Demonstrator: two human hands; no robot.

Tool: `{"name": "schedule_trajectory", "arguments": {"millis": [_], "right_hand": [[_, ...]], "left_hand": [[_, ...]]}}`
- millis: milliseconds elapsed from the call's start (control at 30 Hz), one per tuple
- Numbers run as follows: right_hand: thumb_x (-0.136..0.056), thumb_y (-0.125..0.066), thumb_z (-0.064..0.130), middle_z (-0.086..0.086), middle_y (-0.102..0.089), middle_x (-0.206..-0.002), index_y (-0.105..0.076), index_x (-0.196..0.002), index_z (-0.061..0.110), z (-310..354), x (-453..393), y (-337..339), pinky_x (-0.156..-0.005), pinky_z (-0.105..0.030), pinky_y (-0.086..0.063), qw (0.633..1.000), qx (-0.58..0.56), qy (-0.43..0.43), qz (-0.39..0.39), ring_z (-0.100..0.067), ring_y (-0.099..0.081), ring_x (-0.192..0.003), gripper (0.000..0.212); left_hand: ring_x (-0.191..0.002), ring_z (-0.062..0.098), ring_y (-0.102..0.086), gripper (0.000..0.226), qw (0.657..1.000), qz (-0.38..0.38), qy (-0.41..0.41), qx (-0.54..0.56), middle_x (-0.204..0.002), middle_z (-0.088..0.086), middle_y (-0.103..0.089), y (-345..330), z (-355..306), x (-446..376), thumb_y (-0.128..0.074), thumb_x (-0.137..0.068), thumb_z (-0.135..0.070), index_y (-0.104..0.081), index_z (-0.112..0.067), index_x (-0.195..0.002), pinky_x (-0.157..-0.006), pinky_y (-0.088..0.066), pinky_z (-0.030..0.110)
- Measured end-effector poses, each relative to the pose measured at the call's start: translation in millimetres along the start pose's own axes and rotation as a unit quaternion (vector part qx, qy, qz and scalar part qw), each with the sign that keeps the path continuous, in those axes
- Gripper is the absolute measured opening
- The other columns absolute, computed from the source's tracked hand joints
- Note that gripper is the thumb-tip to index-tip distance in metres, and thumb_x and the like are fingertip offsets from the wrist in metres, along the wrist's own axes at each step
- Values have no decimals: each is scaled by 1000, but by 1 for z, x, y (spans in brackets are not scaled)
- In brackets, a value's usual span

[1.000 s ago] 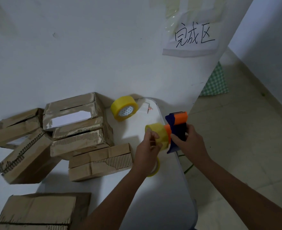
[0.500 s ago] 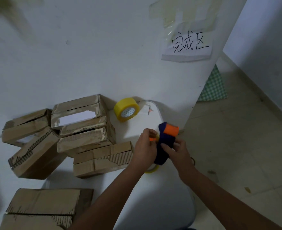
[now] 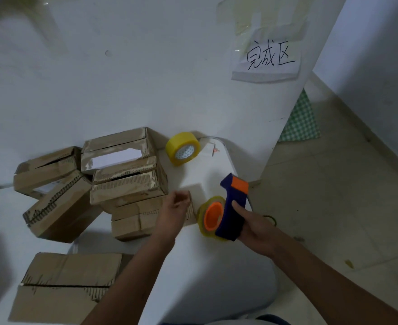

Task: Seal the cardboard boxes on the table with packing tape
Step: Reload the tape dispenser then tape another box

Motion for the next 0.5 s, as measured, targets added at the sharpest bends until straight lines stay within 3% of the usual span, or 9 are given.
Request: {"name": "schedule_trajectory", "arguments": {"millis": [100, 233, 300, 367, 433, 500], "right_hand": [[-83, -63, 27, -8, -70, -112, -61, -120, 6, -3, 6, -8, -81, -31, -54, 997, 71, 11, 40, -21, -68, -100, 43], [-79, -70, 14, -2, -67, -123, -55, -129, 17, -3, 14, -25, -98, -33, -48, 968, 230, 30, 96, -19, -61, -116, 52], [-82, -70, 0, -2, -66, -124, -53, -130, 16, -5, 16, -32, -99, -35, -48, 944, 308, 23, 114, -18, -60, -117, 54], [-81, -67, -10, -1, -67, -119, -53, -126, 9, -10, 18, -37, -91, -31, -51, 925, 354, 7, 135, -17, -62, -113, 51], [-80, -64, -16, 8, -69, -103, -55, -114, 9, -16, 20, -45, -83, -24, -51, 910, 388, 1, 144, -9, -64, -101, 43], [-80, -63, -17, 10, -68, -99, -56, -108, 16, -21, 20, -53, -82, -24, -51, 901, 410, 3, 141, -6, -63, -97, 43]], "left_hand": [[-97, 22, -62, 17, 990, 31, 132, 30, -111, 15, -64, 13, 31, -6, -51, -102, -24, -59, -10, -106, -86, -52, 35], [-111, 32, -62, 57, 958, 109, 241, 110, -120, 22, -65, 13, 46, -7, -42, -103, -48, -59, 4, -121, -88, -52, 37], [-119, 34, -60, 74, 948, 147, 250, 133, -127, 25, -62, 15, 45, -8, -36, -99, -62, -59, 3, -127, -99, -49, 41], [-126, 35, -55, 86, 946, 175, 231, 145, -132, 23, -60, 19, 45, -13, -36, -91, -75, -62, -1, -129, -111, -41, 44], [-116, 32, -58, 88, 948, 195, 215, 135, -123, 19, -61, 27, 41, -14, -41, -87, -77, -64, -2, -128, -106, -45, 40], [-105, 25, -62, 83, 950, 218, 189, 115, -114, 13, -65, 35, 37, -13, -51, -85, -71, -62, 0, -128, -92, -51, 34]]}}
Point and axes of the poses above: each hand's wrist, its own x-axis away from the middle knuckle, its own y-axis out of the back of the hand, z = x × y, the point moved 3 cm from there along -x, towards the middle knuckle
